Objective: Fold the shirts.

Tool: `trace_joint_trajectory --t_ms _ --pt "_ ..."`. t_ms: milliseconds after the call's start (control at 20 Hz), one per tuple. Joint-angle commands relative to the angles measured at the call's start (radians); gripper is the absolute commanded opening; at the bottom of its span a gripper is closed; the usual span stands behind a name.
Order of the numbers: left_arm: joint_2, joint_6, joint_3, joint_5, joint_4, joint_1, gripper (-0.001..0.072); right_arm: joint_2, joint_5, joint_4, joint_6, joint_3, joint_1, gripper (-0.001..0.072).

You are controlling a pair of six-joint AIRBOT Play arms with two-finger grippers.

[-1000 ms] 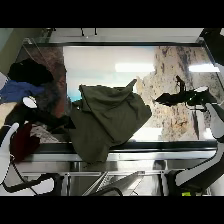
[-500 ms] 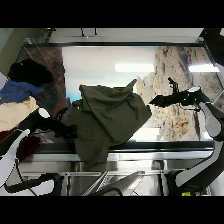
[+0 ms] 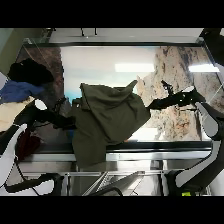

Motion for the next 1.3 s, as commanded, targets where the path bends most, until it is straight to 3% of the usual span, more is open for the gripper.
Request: trace_joint_trajectory --t_ms 0,50,150,300,550,700,800,900,1000,1150,1250 --pt "0.000 0.002 0.018 -0.006 -0.001 0.019 0.0022 -0.003 0.043 -0.036 0.001 0.000 0.005 0.0078" --pt "0.000 0.002 0.018 -0.010 -0.003 0.029 0.0022 -0.003 0.047 -0.012 0.001 0.000 0.008 0.0022" --pt "0.000 0.002 0.018 -0.015 -0.003 0.050 0.0021 0.003 0.041 0.000 0.002 0.000 0.004 0.0022" --pt "0.000 0.002 0.018 -0.034 -0.003 0.092 0.0021 0.031 0.044 -0.027 0.084 0.000 -0.047 0.0021" --pt "0.002 0.015 0.018 -0.032 -0.035 0.123 0.0021 0.171 0.129 0.002 0.152 -0.012 -0.143 0.0022" --pt "0.074 0.152 0.032 -0.071 -0.301 0.132 0.0021 0.315 0.148 0.103 0.164 -0.012 -0.151 0.0021" --pt "0.158 0.224 0.124 -0.160 -0.536 0.144 0.0022 0.460 0.132 0.312 0.113 -0.011 -0.150 0.0022" --pt "0.260 0.236 0.286 -0.227 -0.711 0.154 0.0021 0.635 0.040 0.525 -0.003 -0.006 -0.150 0.0022" --pt "0.353 0.230 0.508 -0.215 -0.768 0.169 0.0021 0.821 -0.146 0.605 -0.131 0.019 -0.150 0.0022" --pt "0.454 0.169 0.843 -0.147 -0.728 0.291 0.0021 1.048 -0.435 0.506 -0.203 0.076 -0.150 0.0022" --pt "0.505 0.089 1.020 -0.134 -0.624 0.465 0.0021 1.142 -0.541 0.400 -0.203 0.108 -0.150 0.0022"
